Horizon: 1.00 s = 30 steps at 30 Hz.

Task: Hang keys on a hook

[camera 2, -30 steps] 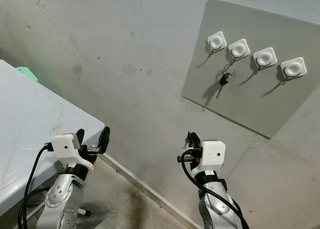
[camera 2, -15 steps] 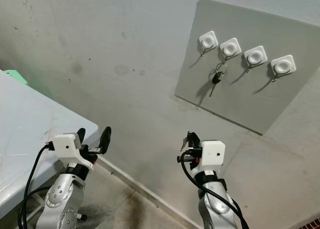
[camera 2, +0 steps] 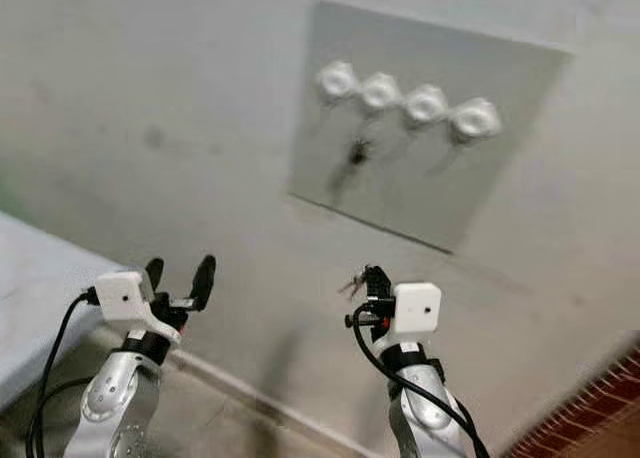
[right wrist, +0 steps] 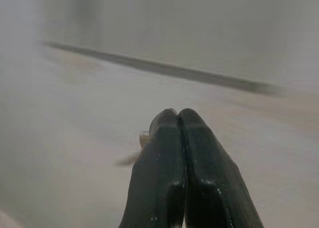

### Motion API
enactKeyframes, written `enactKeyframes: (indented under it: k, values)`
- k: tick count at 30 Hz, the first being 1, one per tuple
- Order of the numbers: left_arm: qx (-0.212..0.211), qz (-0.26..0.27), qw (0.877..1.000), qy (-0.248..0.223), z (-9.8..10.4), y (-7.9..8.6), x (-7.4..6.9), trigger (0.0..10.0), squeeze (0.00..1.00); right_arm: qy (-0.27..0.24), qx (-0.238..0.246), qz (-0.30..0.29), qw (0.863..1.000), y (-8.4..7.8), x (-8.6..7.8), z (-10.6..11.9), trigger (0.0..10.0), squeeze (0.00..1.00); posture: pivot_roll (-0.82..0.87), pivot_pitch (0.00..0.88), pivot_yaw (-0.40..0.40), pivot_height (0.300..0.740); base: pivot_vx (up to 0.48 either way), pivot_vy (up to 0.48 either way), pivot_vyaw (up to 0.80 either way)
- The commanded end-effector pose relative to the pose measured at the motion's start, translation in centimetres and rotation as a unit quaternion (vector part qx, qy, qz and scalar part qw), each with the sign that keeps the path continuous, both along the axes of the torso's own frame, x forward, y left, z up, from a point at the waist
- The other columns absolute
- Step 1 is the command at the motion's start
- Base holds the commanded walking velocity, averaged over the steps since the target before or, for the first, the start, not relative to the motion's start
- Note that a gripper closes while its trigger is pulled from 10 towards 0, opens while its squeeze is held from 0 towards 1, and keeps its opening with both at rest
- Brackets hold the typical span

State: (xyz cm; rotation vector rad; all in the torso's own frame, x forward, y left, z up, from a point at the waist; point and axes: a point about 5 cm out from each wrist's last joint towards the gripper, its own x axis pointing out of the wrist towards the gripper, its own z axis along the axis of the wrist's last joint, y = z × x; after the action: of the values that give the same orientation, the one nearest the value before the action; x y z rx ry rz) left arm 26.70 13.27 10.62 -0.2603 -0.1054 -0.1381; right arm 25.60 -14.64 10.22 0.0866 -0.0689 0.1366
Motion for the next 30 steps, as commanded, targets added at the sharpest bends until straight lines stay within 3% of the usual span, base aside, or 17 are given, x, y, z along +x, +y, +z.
enactKeyframes:
  k: [1, 4, 11, 21, 30]
  values:
    - [0.001, -0.001, 1.000, 0.000, 0.1, -0.1, 0.0, 10.0, 0.00, -0.004, 0.002, -0.006, 1.000, -0.2, 0.0, 0.2, 10.0, 0.00, 0.03, 0.000, -0.082, 0.740, 0.000, -0.356, -0.73]
    - [-0.026, 0.007, 1.000, 0.009, 0.0, -0.1, 0.1, 10.0, 0.00, -0.015, 0.004, -0.006, 1.000, -0.2, -0.1, 0.4, 10.0, 0.00, 0.03, 0.000, -0.082, 0.740, 0.000, 0.000, -0.39]
    - [-0.008, 0.037, 0.999, 0.030, -0.3, 0.2, 0.3, 10.0, 0.00, -0.016, -0.004, -0.007, 1.000, -0.3, -0.1, 0.5, 10.0, 0.00, 0.03, 0.000, -0.083, 0.740, 0.000, 0.000, 0.00]
    - [0.006, 0.025, 0.999, 0.035, -0.1, 0.0, 0.6, 10.0, 0.00, -0.008, 0.003, -0.018, 1.000, -0.5, 0.1, 0.4, 10.0, 0.00, 0.03, 0.000, -0.073, 0.740, 0.000, 0.000, 0.00]
    - [0.028, 0.013, 0.999, 0.025, 0.5, 0.2, 1.4, 10.0, 0.00, 0.000, 0.016, -0.026, 1.000, 0.0, 0.4, 0.1, 10.0, 0.00, 0.02, 0.000, -0.013, 0.740, 0.000, 0.000, 0.00]
